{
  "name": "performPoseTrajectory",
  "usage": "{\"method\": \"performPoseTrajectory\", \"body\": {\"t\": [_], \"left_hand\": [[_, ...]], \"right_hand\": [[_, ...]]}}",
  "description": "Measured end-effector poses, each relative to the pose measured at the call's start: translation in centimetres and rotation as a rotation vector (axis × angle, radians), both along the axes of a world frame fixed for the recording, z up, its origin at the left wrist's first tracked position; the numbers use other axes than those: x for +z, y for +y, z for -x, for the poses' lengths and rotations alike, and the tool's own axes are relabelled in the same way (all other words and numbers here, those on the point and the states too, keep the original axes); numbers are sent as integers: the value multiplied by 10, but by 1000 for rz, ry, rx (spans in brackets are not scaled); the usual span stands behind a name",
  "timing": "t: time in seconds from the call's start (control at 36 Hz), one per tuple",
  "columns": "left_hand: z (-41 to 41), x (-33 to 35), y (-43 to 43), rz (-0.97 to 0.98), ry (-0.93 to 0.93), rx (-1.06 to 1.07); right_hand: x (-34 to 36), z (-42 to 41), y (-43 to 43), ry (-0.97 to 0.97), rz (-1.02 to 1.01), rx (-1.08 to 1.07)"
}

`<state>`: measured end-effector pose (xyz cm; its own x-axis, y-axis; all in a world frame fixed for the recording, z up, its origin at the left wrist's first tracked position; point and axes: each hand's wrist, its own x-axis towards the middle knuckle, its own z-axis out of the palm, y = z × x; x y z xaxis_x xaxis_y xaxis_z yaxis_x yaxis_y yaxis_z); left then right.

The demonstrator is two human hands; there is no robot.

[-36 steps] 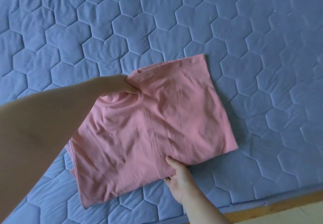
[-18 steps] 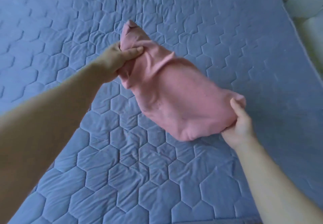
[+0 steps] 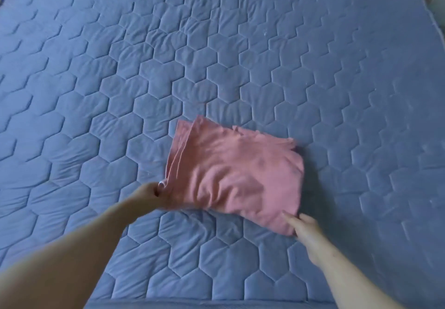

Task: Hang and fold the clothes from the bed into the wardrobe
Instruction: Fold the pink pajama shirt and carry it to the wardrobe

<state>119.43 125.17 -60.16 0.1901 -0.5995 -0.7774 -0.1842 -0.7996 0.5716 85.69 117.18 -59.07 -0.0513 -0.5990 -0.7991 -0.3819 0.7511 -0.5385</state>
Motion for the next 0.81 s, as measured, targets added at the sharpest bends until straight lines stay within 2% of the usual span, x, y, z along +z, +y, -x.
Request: {"method": "performPoseTrajectory", "body": {"t": [0.11, 0.17, 0.22, 0.28, 0.36, 0.42, 0.47, 0.58, 0.67, 0.75, 0.81], "left_hand": [[9, -20, 18, -140, 57, 49], [9, -20, 8, -154, 130, 75], [10, -22, -5, -170, 108, 164], [14, -23, -19, -182, -86, 137], [21, -21, -38, -207, -525, -87], [27, -18, -50, -191, -618, -196], [29, -14, -61, -146, -589, -220], [24, -1, -64, 111, -405, 44], [17, 9, -58, 289, -423, 208], [16, 13, -55, 356, -402, 304], [17, 6, -58, 315, -399, 291]], "right_hand": [[-18, 3, 15, 50, -27, -1], [-22, 4, 8, 66, -28, -1], [-24, 4, -3, 62, -29, -18], [-25, 1, -14, 56, -16, -52], [-32, -10, -30, 77, 11, -122], [-37, -17, -39, 121, 31, -146], [-34, -24, -45, 140, 81, -142], [-8, -35, -55, 100, 334, -45], [14, -38, -62, 50, 480, -68], [20, -39, -72, -18, 500, -90], [11, -41, -79, -15, 435, -81]]}}
